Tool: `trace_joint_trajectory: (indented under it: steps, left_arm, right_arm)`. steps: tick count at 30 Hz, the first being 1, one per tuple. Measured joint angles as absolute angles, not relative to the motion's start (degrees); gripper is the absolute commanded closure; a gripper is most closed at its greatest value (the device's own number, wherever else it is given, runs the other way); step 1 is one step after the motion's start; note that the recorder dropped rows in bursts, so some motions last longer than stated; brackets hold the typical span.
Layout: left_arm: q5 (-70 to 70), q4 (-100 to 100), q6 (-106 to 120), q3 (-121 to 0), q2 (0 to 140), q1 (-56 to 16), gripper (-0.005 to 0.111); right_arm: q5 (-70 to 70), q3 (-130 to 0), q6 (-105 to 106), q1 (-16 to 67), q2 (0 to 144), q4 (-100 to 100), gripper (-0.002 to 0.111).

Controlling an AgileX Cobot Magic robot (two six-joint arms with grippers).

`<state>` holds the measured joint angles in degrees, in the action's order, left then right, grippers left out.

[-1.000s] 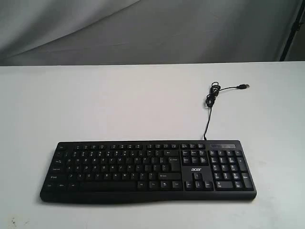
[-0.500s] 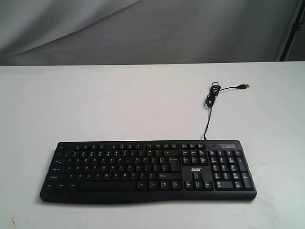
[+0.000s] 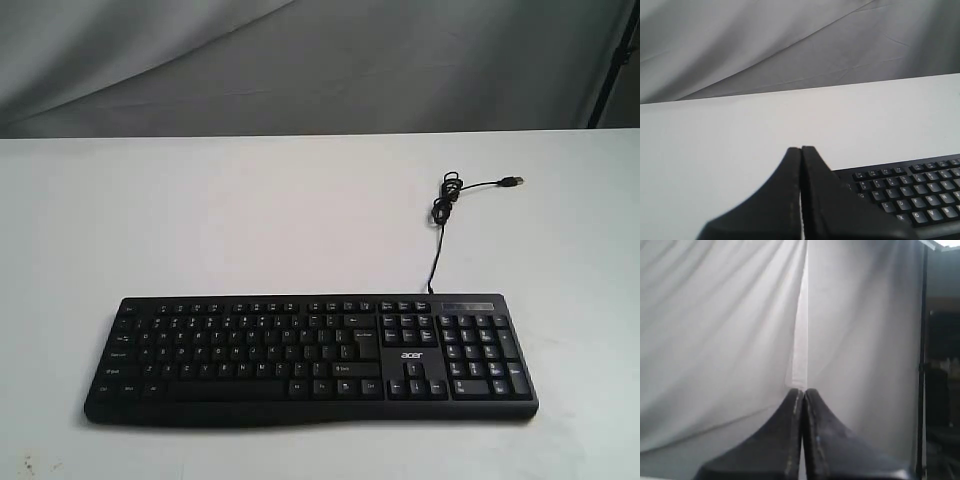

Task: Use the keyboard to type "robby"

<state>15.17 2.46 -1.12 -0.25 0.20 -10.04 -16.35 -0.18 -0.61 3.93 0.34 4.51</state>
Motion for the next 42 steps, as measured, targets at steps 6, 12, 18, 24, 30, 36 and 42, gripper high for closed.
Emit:
trace_joint_trajectory:
  steps: [6, 12, 18, 24, 30, 36, 42]
  left_arm:
    - [15.2, 2.5, -1.1, -0.2, 0.2, -10.0, 0.107]
    - [15.2, 2.5, -1.1, -0.2, 0.2, -10.0, 0.107]
    - [15.2, 2.5, -1.1, -0.2, 0.2, -10.0, 0.107]
    - [15.2, 2.5, -1.1, -0.2, 0.2, -10.0, 0.107]
    - [15.2, 2.5, -1.1, -0.2, 0.2, -10.0, 0.107]
    - [15.2, 2.5, -1.1, -0.2, 0.2, -10.0, 0.107]
    - [15.2, 2.5, -1.1, -0.2, 0.2, -10.0, 0.107]
  right_arm:
    - [-34.5, -0.2, -19.3, 3.9, 0.2, 4.5, 0.108]
    - [-22.2, -11.7, -36.5, 3.9, 7.4, 6.1, 0.108]
    - [-19.6, -29.5, -54.2, 3.9, 29.6, 34.0, 0.108]
    - [-36.4, -52.4, -99.0, 3.9, 55.1, 87.5, 0.108]
    - [-58.2, -67.9, -105.5, 4.0, 78.2, 98.4, 0.108]
    - [-55.4, -69.1, -97.1, 4.1, 88.2, 100.0, 0.108]
    - [-45.7, -69.1, -91.2, 10.0, 95.0, 100.1, 0.108]
